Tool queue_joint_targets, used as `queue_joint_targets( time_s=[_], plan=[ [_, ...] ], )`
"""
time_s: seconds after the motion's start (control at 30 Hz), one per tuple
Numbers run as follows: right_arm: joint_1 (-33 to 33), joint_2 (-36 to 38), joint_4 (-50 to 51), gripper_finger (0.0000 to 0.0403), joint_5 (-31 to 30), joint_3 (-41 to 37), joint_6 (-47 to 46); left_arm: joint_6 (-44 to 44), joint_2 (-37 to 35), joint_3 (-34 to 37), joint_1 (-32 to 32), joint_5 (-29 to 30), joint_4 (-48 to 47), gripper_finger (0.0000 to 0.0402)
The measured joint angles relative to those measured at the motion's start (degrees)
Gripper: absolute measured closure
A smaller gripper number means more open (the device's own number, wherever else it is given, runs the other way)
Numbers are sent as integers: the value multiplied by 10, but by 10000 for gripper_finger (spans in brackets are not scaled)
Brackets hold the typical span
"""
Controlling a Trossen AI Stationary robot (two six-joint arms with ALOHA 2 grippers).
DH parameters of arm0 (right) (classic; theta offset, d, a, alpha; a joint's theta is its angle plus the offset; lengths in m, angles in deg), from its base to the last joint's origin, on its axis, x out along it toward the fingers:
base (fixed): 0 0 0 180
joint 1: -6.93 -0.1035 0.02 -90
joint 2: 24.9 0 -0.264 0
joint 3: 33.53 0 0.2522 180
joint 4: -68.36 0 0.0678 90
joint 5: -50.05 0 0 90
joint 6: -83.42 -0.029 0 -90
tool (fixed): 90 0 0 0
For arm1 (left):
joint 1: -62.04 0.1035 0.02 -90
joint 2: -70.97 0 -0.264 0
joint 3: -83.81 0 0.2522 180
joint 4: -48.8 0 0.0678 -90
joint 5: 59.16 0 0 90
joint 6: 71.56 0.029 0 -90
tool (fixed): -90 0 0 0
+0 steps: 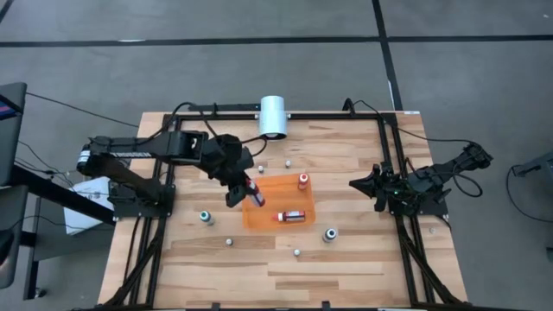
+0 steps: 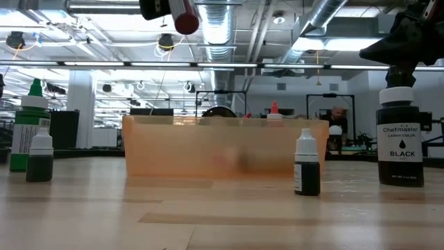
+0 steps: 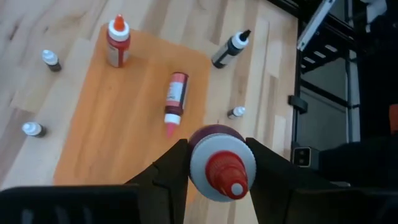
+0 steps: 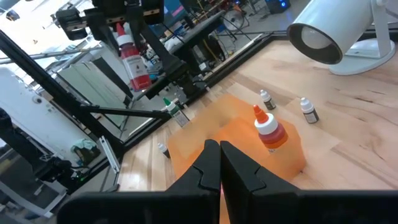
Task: Pick & Place food coloring
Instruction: Put the large red food coloring bottle into the orange container
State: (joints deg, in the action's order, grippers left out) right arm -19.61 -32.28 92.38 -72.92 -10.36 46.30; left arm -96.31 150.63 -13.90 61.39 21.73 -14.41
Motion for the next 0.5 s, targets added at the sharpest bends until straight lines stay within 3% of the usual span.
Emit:
queue_joint_targets(
  time_s=[0.2, 0.5],
  plan=[
    [0, 0, 0, 403, 0, 0, 0, -57, 19, 0, -10, 73, 20, 285],
    [0, 0, 2, 403, 0, 0, 0, -129, 124, 0, -18, 176, 22, 285]
  ],
)
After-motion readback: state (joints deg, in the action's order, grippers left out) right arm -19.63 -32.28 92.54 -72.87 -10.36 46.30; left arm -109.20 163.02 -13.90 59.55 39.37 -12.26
